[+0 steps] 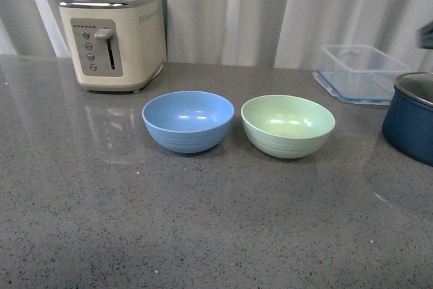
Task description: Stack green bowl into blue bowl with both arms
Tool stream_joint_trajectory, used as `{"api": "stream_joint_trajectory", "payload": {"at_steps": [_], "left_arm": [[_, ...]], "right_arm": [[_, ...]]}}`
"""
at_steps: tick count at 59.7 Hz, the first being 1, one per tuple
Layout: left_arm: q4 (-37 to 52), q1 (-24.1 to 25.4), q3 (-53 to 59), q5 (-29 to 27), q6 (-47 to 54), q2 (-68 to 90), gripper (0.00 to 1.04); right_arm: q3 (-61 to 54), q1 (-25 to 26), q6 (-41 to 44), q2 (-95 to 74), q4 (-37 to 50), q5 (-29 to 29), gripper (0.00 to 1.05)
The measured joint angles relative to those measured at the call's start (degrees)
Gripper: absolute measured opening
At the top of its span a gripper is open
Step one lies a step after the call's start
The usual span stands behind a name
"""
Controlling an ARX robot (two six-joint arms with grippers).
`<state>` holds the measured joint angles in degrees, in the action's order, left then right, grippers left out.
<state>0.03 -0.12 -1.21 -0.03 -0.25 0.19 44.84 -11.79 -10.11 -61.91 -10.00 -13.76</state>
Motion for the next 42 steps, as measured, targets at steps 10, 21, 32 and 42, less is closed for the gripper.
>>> {"api": "stream_joint_trajectory", "payload": {"at_steps": [10,21,32,42], "left_arm": [[0.0,0.0,0.0,0.0,-0.02,0.0,0.98],[0.0,0.0,0.0,0.0,-0.02,0.0,0.98],[0.0,0.0,0.0,0.0,0.0,0.0,0.98],[0.0,0.0,0.0,0.0,0.0,0.0,0.98]], "right_arm": [[9.99,-1.55,-6.51,-16.37,0.02,3.76,0.95],[17.68,-1.7,-11.56,-30.18,0.02,9.64,0.95],[22.64,-1.07,-14.82,-40.35,0.0,12.57,0.95],[26.75,0.2,-16.5,-45.83,-0.83,15.28,0.81]]}}
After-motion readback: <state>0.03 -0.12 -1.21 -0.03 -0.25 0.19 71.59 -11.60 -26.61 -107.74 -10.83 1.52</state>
